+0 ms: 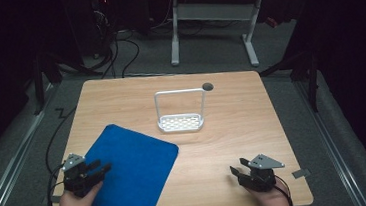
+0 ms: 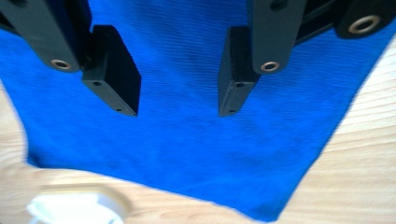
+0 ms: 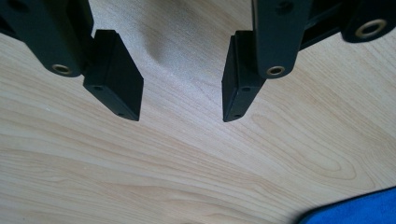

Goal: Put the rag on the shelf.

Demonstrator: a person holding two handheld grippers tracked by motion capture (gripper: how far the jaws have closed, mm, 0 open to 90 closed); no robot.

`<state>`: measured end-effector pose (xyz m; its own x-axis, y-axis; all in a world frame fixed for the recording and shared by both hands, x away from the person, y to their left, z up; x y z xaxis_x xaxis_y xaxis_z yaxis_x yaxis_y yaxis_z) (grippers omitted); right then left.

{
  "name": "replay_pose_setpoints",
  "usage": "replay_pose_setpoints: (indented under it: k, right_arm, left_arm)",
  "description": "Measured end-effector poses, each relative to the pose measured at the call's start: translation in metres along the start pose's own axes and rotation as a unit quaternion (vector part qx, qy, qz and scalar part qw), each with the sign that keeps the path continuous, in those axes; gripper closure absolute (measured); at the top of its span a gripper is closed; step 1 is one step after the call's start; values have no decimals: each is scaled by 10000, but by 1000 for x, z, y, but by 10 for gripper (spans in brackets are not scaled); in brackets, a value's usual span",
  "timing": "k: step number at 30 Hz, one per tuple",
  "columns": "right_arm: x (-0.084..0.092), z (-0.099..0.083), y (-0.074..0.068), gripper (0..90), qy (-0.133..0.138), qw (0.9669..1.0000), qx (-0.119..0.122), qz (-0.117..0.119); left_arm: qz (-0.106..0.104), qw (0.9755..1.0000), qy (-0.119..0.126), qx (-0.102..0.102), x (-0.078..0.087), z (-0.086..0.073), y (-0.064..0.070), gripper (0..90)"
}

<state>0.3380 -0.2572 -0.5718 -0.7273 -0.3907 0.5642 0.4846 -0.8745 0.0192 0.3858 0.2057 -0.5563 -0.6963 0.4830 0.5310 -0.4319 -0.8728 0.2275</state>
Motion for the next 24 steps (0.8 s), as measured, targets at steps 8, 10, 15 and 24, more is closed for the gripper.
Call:
replay_pose_setpoints:
  k: [8,10,15,24]
  right_arm:
    - [2,-5,0,495,-48,10000,-71,-19]
    - [1,-5,0,492,-59,9999,-105,-3]
    - [2,-7,0,492,-66,9999,-114,21]
    - [1,-7,-2,492,-77,9999,-100,72]
  left_arm:
    - [-64,9996,-225,-146,-9,-11,5,496]
    - [-35,9996,-236,-180,-9,-11,5,496]
    - [-125,9994,-223,-241,-9,-10,10,536]
    - [-641,9909,-866,-811,-20,-24,55,900]
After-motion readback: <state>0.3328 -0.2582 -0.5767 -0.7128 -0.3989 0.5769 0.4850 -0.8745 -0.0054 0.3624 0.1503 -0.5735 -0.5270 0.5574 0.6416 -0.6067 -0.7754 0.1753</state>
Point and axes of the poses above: each handheld gripper's, and its own axes: x roughly backward along the jaws, z roughly out of its top, y roughly to its right, the point moved 8 cm from there along -x, roughly forward along the jaws, and after that the axes turned 3 degrees about y, right-handed, at the moved point
